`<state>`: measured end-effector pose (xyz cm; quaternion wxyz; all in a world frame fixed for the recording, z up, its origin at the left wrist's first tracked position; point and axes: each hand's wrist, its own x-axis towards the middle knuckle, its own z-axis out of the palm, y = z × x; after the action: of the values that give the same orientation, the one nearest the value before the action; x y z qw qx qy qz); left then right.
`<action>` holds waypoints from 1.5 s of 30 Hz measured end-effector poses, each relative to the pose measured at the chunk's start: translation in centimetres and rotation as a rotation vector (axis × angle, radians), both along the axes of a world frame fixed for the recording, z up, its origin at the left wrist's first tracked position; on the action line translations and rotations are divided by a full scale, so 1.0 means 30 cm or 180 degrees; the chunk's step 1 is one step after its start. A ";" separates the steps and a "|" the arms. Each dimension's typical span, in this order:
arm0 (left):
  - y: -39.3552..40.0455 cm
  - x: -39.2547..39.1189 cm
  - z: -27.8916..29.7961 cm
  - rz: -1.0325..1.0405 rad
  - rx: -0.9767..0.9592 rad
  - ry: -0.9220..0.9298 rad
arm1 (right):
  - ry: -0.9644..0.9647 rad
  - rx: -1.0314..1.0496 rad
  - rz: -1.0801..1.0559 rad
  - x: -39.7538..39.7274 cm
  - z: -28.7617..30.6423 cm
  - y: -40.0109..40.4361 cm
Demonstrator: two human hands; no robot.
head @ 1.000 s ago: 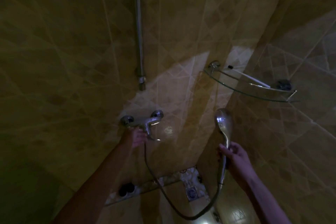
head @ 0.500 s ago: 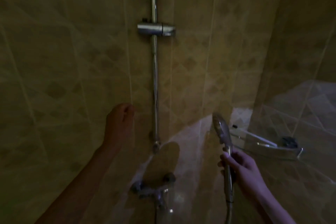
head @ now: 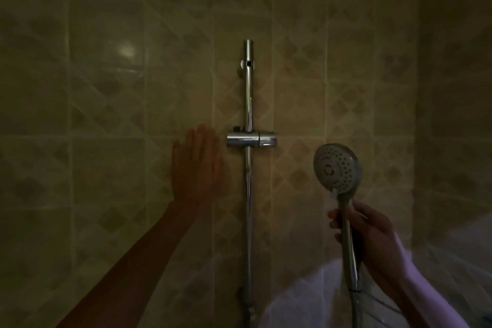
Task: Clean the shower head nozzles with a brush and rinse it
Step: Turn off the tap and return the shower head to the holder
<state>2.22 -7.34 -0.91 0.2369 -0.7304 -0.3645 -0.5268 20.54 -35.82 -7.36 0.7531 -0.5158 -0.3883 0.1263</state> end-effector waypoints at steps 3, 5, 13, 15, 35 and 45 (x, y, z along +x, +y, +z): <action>0.082 0.050 -0.036 0.0214 -0.0025 0.0143 | -0.0047 0.0153 0.0125 0.032 0.074 0.049; 0.118 0.074 -0.050 0.0276 0.0049 -0.0006 | -0.0109 0.0183 0.0235 0.063 0.120 0.080; 0.187 0.112 -0.071 0.0308 0.0523 -0.0334 | -0.0198 0.0535 0.0484 0.178 0.301 0.235; 0.195 0.115 -0.075 0.0348 0.0618 -0.0351 | -0.0274 0.0615 0.0577 0.197 0.349 0.267; 0.188 0.111 -0.075 0.0516 0.0589 -0.0309 | -0.0355 0.0938 0.1349 0.079 0.842 0.461; 0.186 0.109 -0.071 0.0557 0.0578 -0.0309 | -0.0402 0.1175 0.1173 0.017 0.852 0.534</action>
<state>5.48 -1.77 -3.04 0.3292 -0.6451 -0.3887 -0.5696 21.04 -19.80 18.19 0.7731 -0.2972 -0.5383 0.1559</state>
